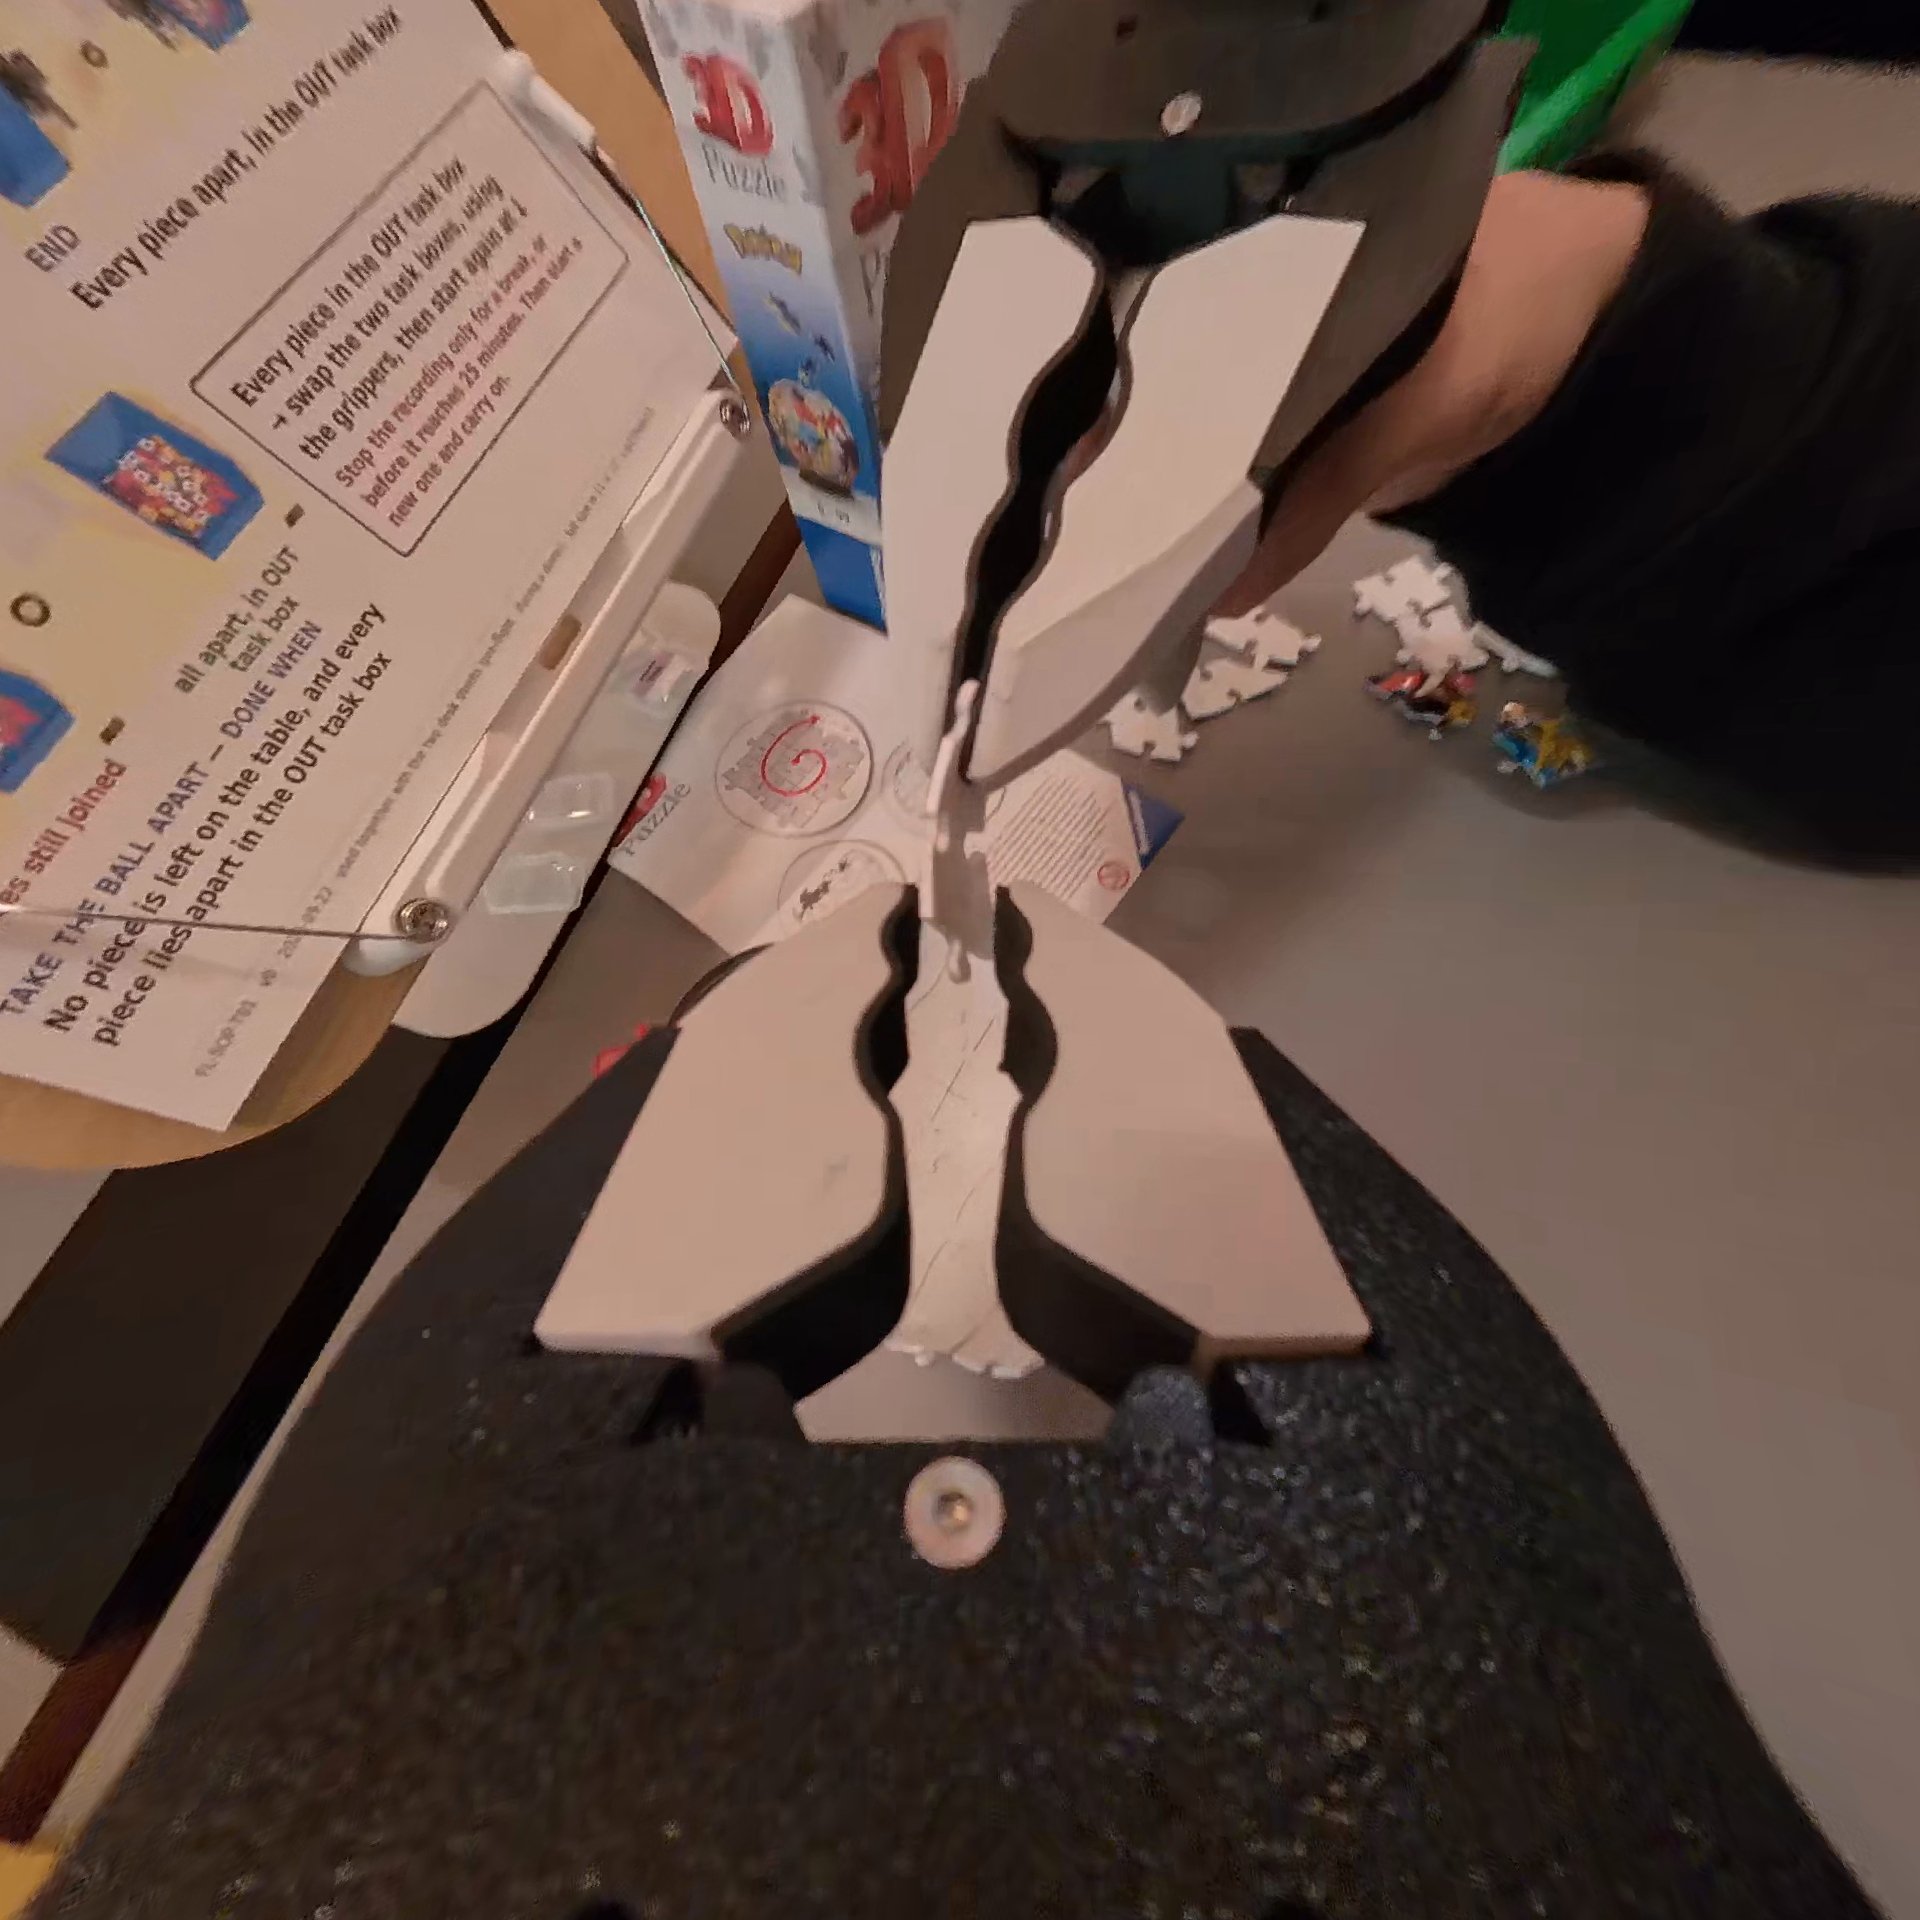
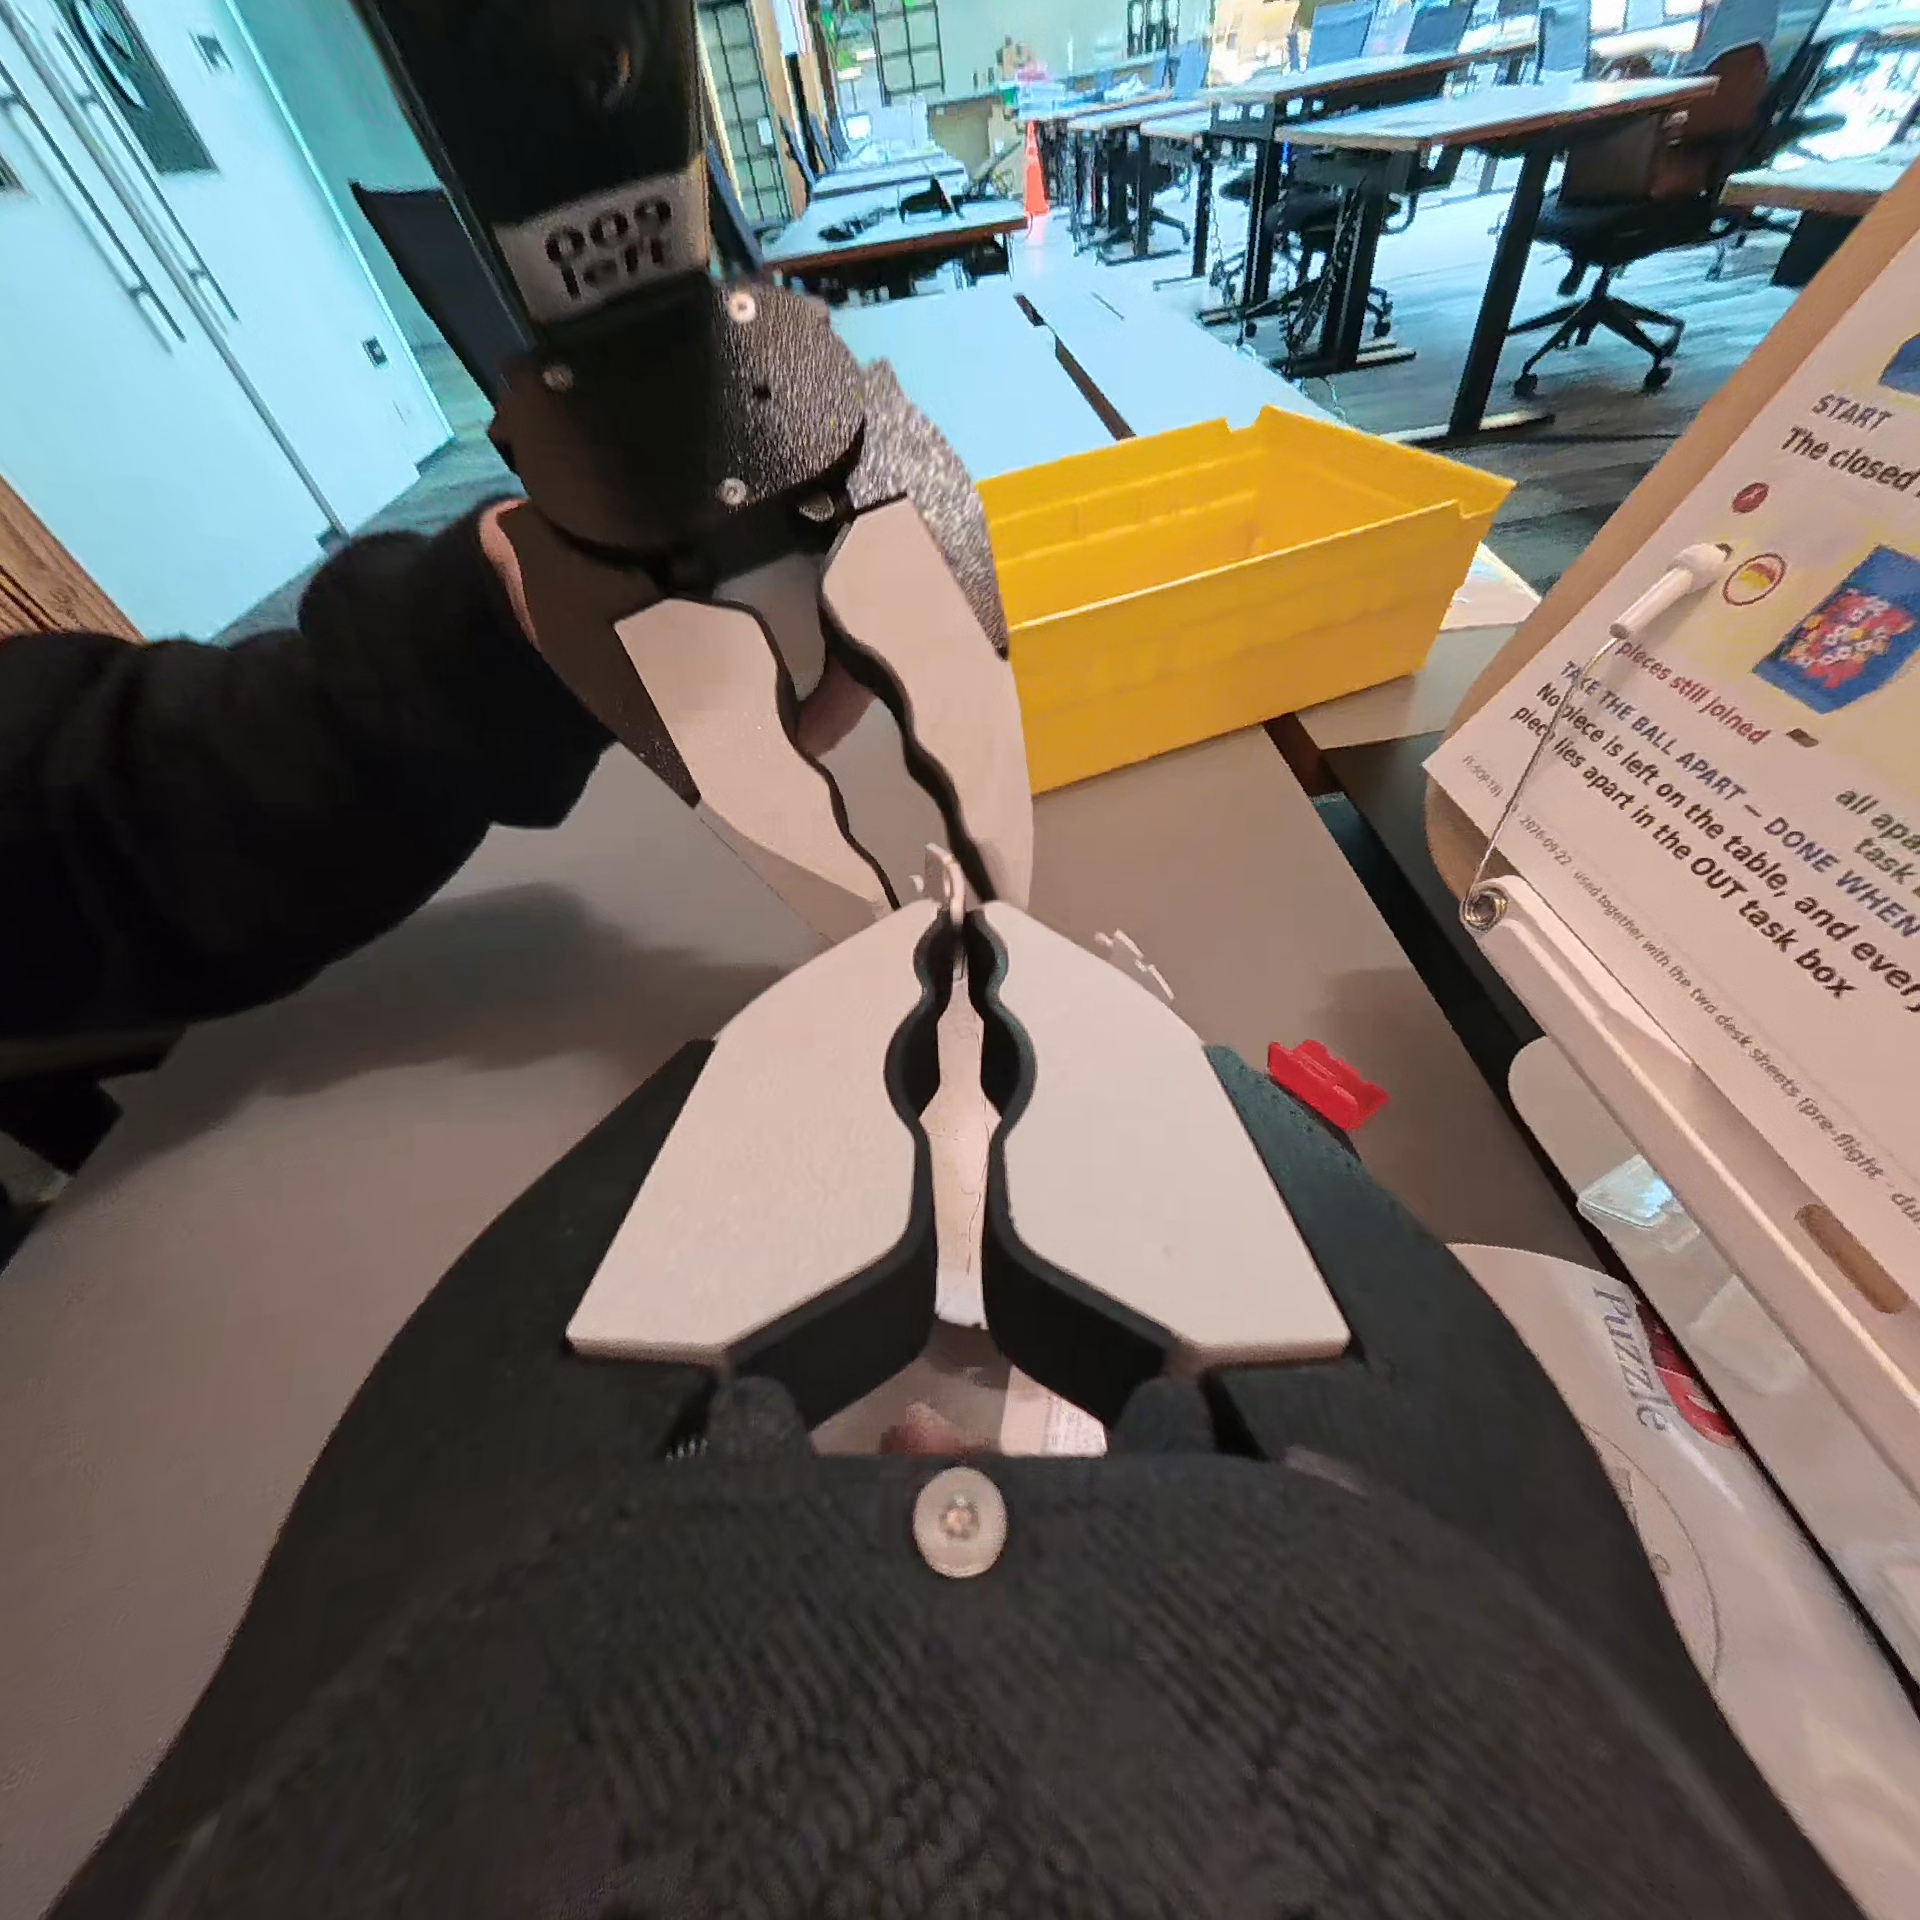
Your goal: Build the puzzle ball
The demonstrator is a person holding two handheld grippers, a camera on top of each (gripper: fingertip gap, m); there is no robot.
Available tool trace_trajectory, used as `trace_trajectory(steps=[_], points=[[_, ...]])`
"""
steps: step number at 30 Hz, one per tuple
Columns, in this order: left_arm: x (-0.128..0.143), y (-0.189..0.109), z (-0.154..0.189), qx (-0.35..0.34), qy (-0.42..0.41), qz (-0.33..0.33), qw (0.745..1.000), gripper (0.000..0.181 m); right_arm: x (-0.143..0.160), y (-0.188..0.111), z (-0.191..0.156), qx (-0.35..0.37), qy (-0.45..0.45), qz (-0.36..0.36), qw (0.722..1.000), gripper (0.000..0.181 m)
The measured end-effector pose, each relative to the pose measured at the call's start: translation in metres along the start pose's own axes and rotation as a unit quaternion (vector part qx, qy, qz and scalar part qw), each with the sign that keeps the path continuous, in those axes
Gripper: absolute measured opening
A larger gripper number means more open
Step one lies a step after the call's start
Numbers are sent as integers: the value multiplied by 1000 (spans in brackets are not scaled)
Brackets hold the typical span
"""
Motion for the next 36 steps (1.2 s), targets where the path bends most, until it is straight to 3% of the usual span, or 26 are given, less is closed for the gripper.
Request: trace_trajectory(steps=[1, 10, 13, 17, 28, 32, 36], points=[[-1, -1, 1, 2, -6, 12, 1000, 11, -1, -1, 0, 0, -1, 10, 1000, 2], [-1, -5, 5, 13, -37, 67, 997, 2, -4, -2, -6, -27, 5, 54, 998, 5], [-3, -7, 6, -2, -9, 86, 996, 2, -7, -3, -8, -16, -32, 79, 996, 5], [-5, -11, 0, -38, 25, 77, 996, 3, -10, 0, -4, -32, -15, 84, 996, 6], [-8, -14, -27, -40, -13, 85, 996, 2, -33, 10, 26, -88, -50, 28, 994, 6], [2, -4, -35, -21, -26, 86, 996, 11, -26, 15, 40, -86, -63, -8, 994, 3], [19, 2, -51, -48, -17, 57, 997, 30, -19, 23, 57, -68, -2, 2, 998, 2]])
Point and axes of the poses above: each gripper's, where its closed fingertips meet, y out along the fingers, x out of its underside, z = x × y across the jaws, the point moved 6 cm from there along -y, back along the fingers, and after that the axes turned 1 degree about -x, right-handed, at the moved point
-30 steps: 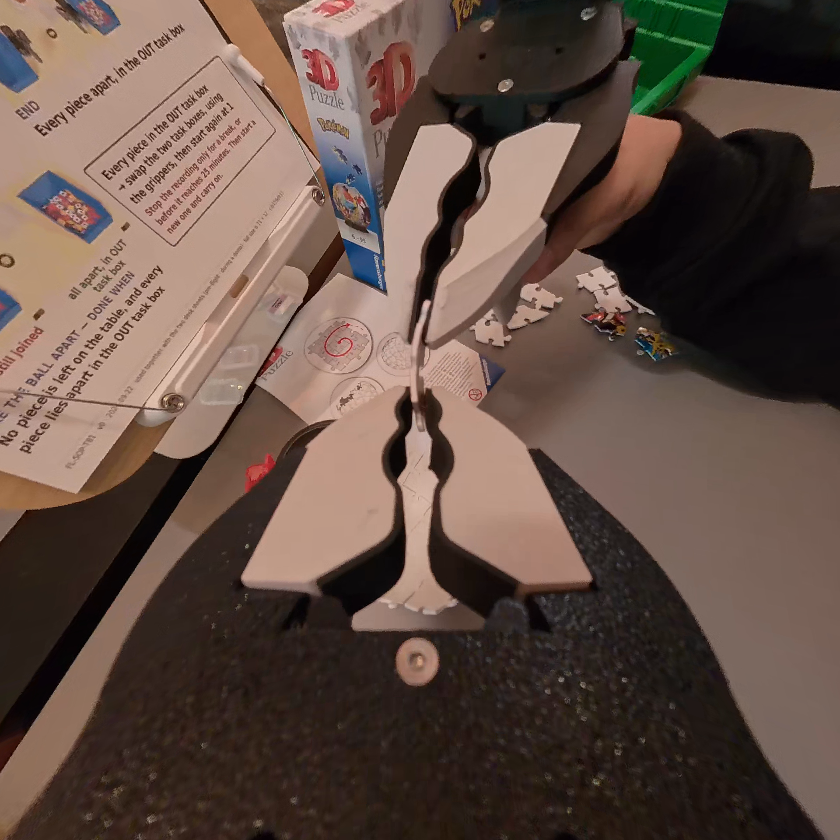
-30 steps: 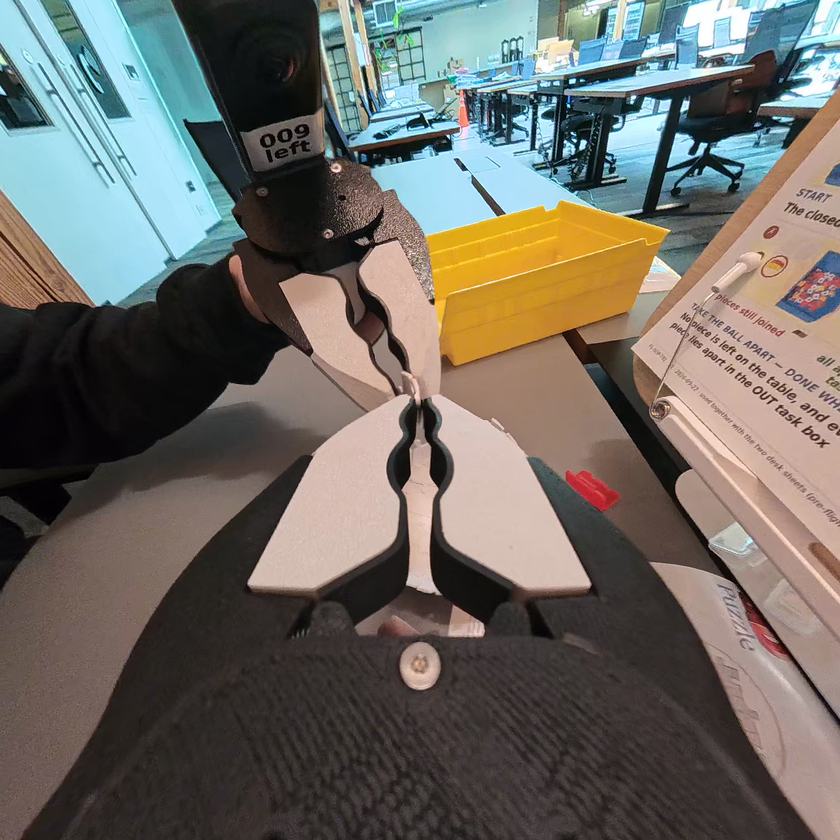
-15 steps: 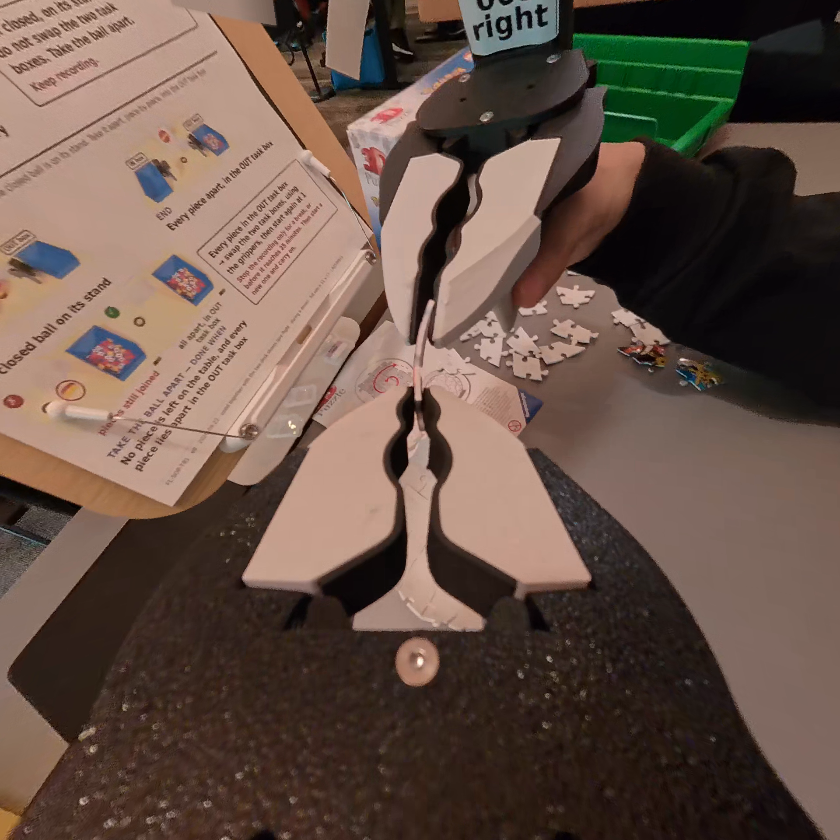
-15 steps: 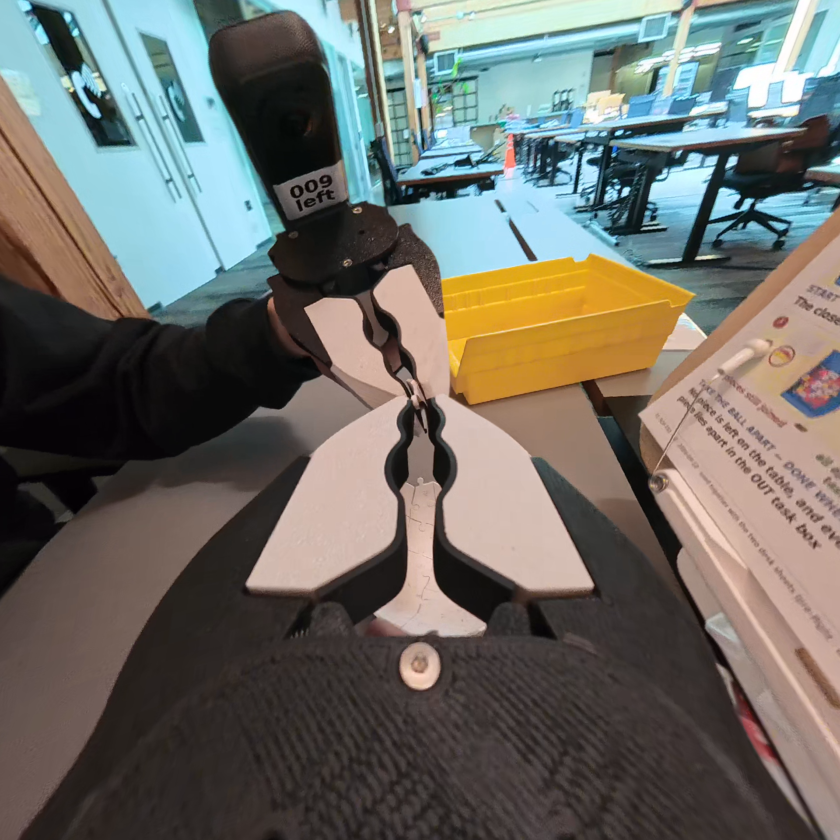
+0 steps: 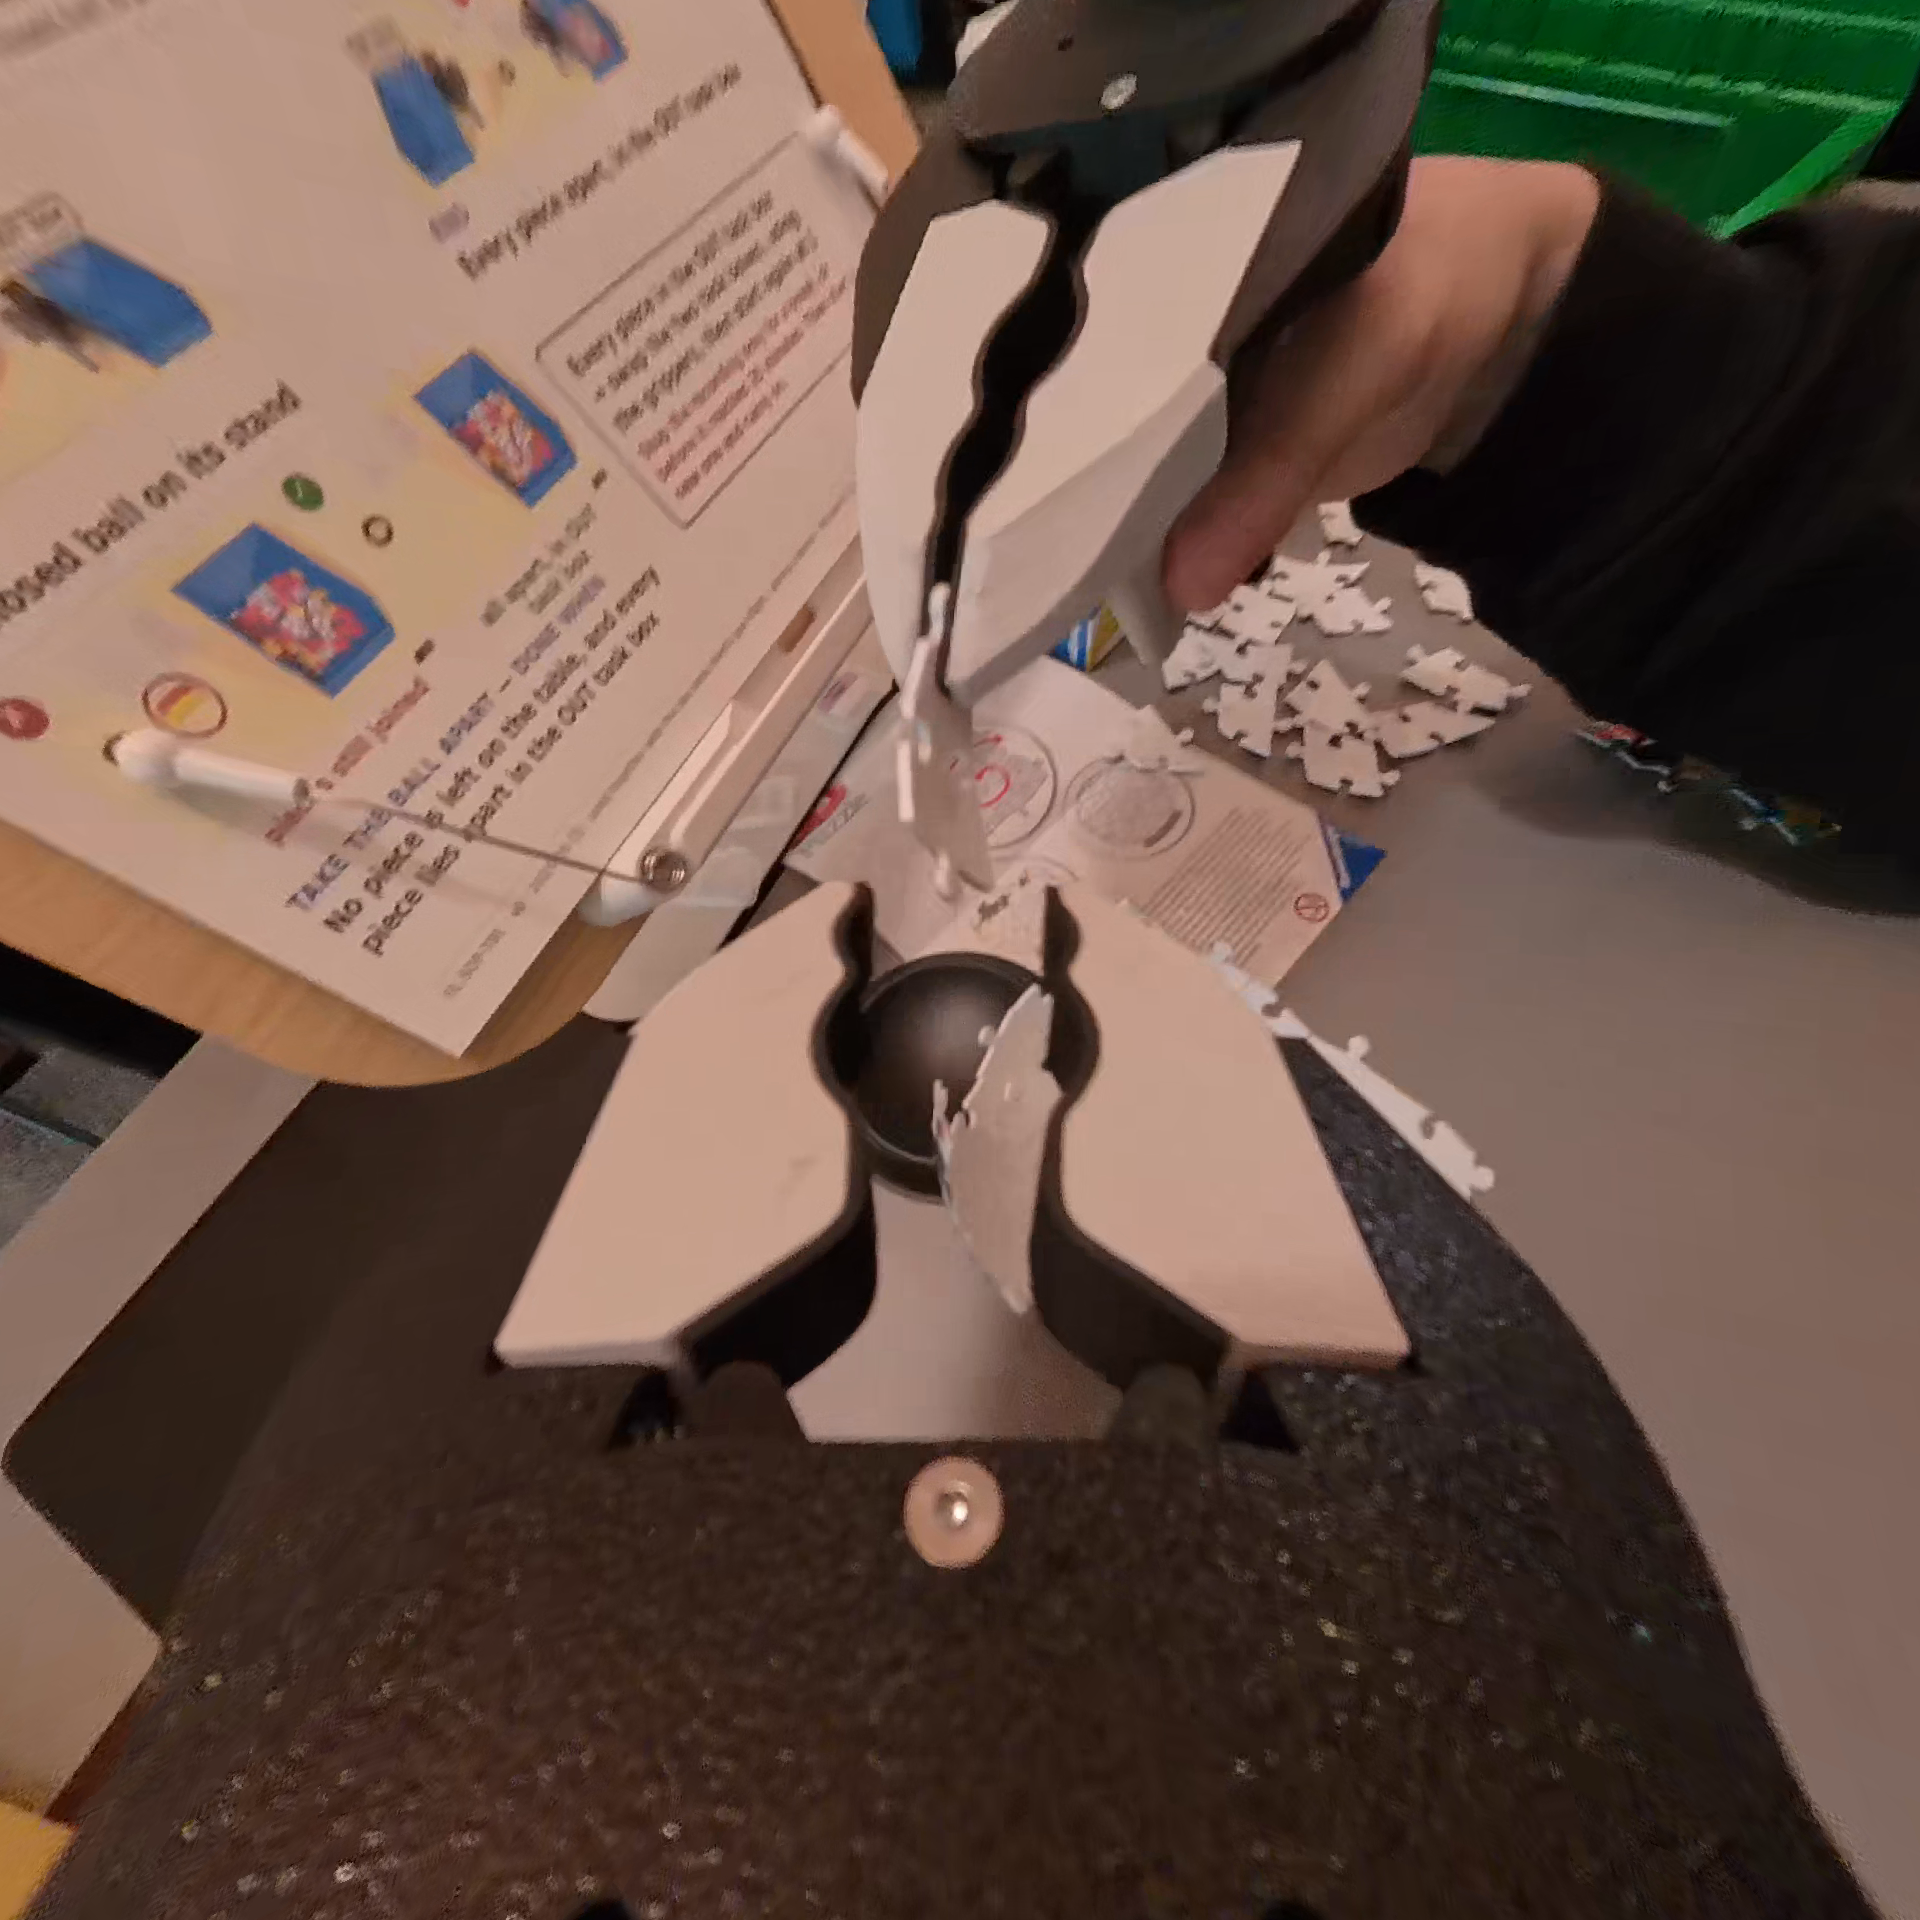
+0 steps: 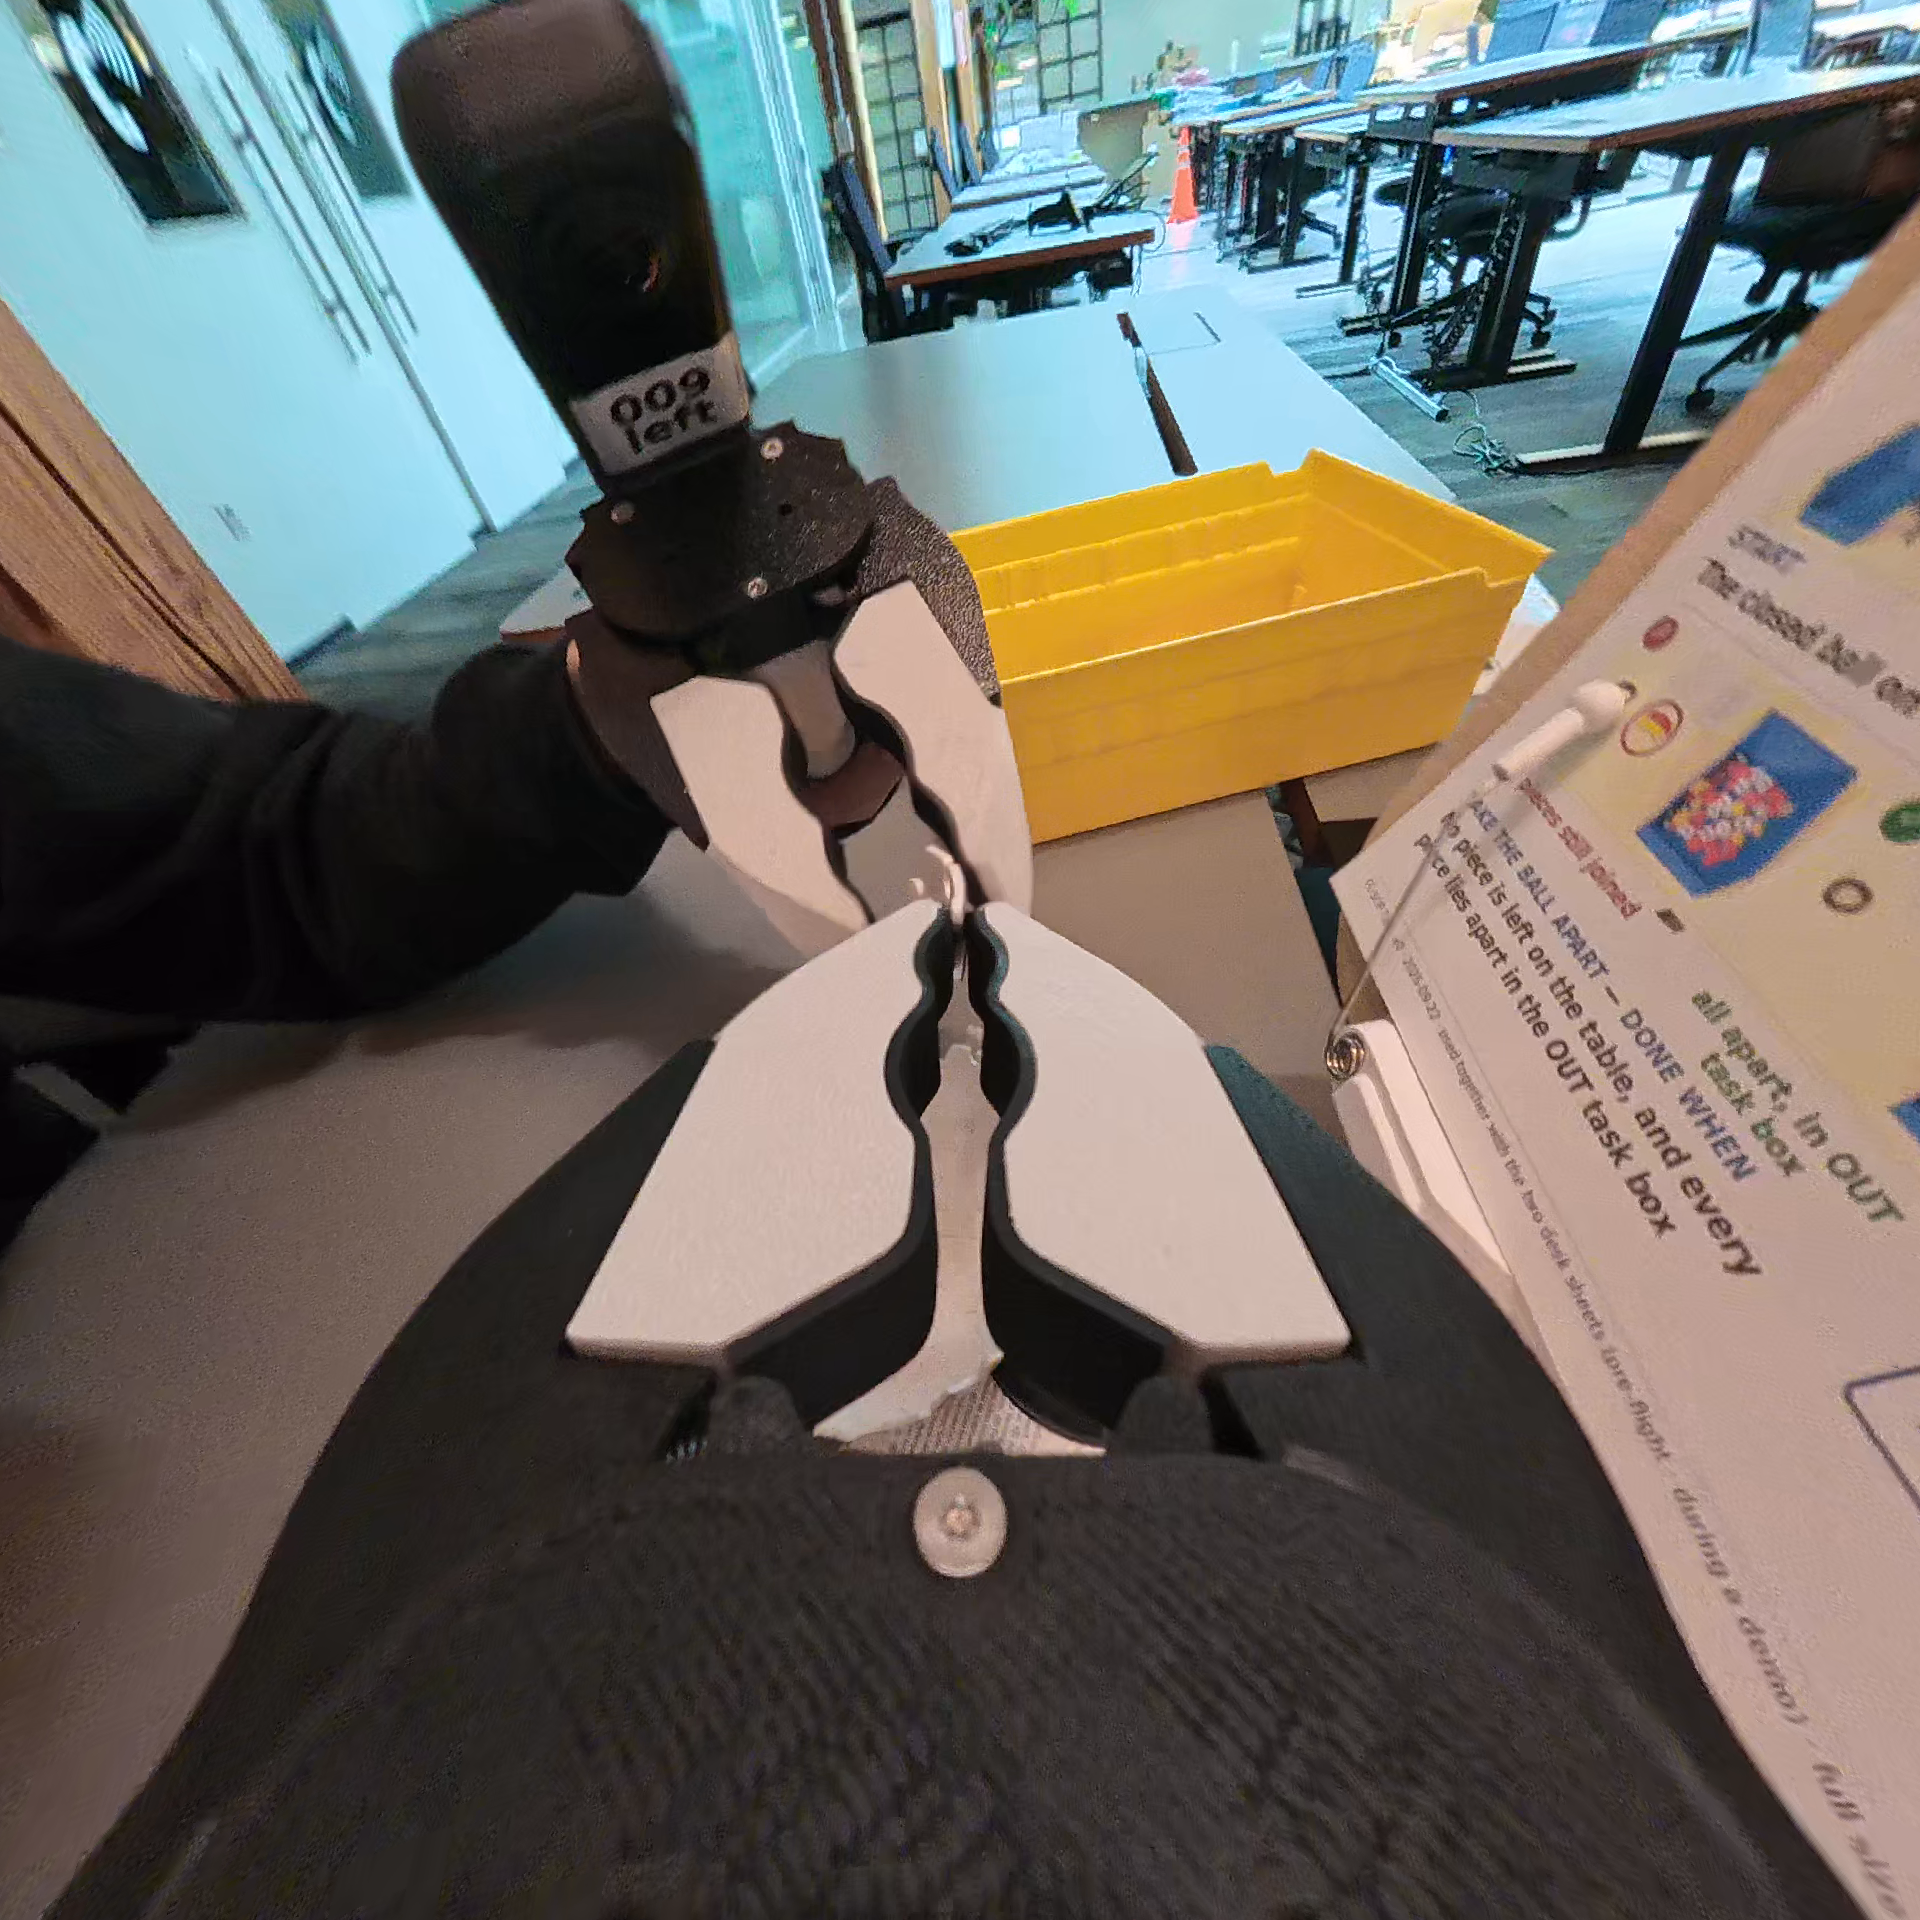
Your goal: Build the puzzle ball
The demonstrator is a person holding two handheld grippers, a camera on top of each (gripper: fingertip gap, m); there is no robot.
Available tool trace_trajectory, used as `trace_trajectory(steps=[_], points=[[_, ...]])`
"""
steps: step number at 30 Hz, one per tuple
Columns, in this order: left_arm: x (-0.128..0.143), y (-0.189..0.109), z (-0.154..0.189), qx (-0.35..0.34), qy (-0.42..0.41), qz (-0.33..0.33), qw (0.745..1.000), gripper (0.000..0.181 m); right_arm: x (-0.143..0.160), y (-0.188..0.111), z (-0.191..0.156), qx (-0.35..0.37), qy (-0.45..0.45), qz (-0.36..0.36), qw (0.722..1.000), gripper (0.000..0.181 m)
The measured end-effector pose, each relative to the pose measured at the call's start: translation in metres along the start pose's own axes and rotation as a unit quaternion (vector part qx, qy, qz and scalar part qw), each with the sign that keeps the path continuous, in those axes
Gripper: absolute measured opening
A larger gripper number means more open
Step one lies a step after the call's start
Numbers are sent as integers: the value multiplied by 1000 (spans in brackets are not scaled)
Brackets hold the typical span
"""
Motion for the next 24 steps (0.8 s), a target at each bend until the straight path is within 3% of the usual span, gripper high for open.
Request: trace_trajectory(steps=[4, 8, 10, 14, 17, 20, 24], points=[[11, 4, -4, -1, -14, -3, 1000, 23, 12, 0, 12, 4, 31, 8, 999, 2], [13, 7, -5, 20, -37, -1, 999, 19, 24, 2, 14, 2, -5, -36, 999, 2], [14, 8, -2, 37, -41, 1, 998, 5, 23, 4, 9, -5, -25, -38, 999, 2], [18, 10, -2, 20, -28, -21, 999, 3, 26, 6, 8, 5, -45, -60, 997, 3], [14, 7, -4, 4, -32, -3, 999, 1, 29, 10, 5, -8, -67, -56, 996, 19], [12, 5, -3, 7, -37, 3, 999, 2, 33, 16, 8, 11, -79, -86, 993, 3], [11, 5, -4, 6, -44, 12, 999, 1, 32, 16, 9, 7, -87, -74, 993, 3]])
Point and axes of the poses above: each gripper's, where its closed fingertips meet, y out along the fingers, x out of its underside, z = x × y across the jaws, the point moved 6 cm from there along -y, back along the fingers, and after that the axes turned 1 degree about -x, right-handed, at the moved point
